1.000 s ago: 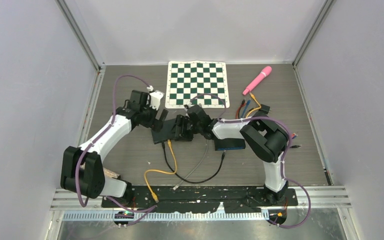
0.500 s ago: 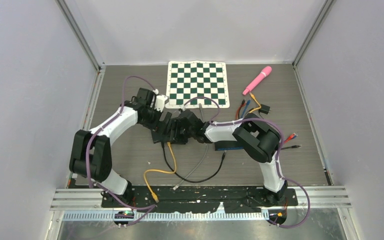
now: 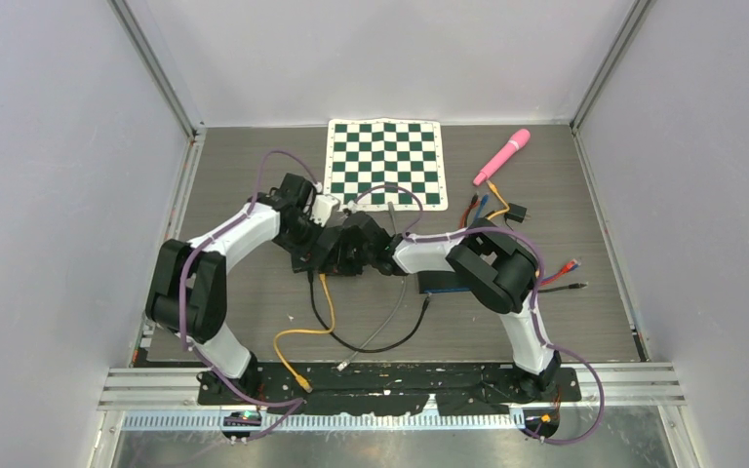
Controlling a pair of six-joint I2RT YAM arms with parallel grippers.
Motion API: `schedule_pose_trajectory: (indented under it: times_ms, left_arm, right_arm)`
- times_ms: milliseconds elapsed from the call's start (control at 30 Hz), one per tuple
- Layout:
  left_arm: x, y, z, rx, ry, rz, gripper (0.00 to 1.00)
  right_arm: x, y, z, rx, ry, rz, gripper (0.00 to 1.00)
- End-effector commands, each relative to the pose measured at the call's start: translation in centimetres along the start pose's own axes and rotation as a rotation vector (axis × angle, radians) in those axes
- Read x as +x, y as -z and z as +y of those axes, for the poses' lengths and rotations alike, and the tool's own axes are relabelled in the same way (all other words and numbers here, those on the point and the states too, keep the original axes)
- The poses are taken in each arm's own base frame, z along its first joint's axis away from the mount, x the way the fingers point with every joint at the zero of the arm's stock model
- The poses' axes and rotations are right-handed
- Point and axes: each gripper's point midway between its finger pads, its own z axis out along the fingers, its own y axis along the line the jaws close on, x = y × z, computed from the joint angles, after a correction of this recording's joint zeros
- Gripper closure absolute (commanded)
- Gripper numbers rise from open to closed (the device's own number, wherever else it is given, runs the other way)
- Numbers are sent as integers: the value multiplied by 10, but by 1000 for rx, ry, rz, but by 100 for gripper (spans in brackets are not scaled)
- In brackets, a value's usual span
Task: Pull the plug from the switch port
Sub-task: Pull the connector from the switch port.
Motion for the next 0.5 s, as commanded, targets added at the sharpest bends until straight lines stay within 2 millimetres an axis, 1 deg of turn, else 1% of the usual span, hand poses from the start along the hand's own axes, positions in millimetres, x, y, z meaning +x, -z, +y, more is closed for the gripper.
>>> schedule_pose_trajectory:
  times_ms: [0, 67, 133, 233, 267, 300, 367, 467]
  left_arm:
    - [-4, 6, 6, -47, -30, 18, 2]
    - [-6, 8, 8, -69, -8, -6, 1]
    - [-9, 7, 6, -66, 16, -38, 1]
    - [-12, 3, -3, -16, 48, -56, 1]
    - [-11, 1, -3, -19, 65, -46, 1]
    - [-11, 0, -1, -31, 78, -37, 1]
    - [-12, -2, 1, -38, 89, -24, 2]
    - [-12, -3, 5, -68, 120, -3, 2]
  right_arm:
    - [6, 1, -43, 164, 65, 20, 95]
    - [9, 4, -44, 158, 94, 39, 95]
    - [15, 7, -42, 139, 118, 73, 95]
    - [29, 13, -39, 96, 139, 138, 95]
    - [31, 16, -34, 77, 144, 149, 95]
    - [34, 18, -36, 75, 143, 158, 95]
    - [36, 21, -31, 49, 141, 166, 95]
    - [40, 23, -25, 11, 127, 182, 95]
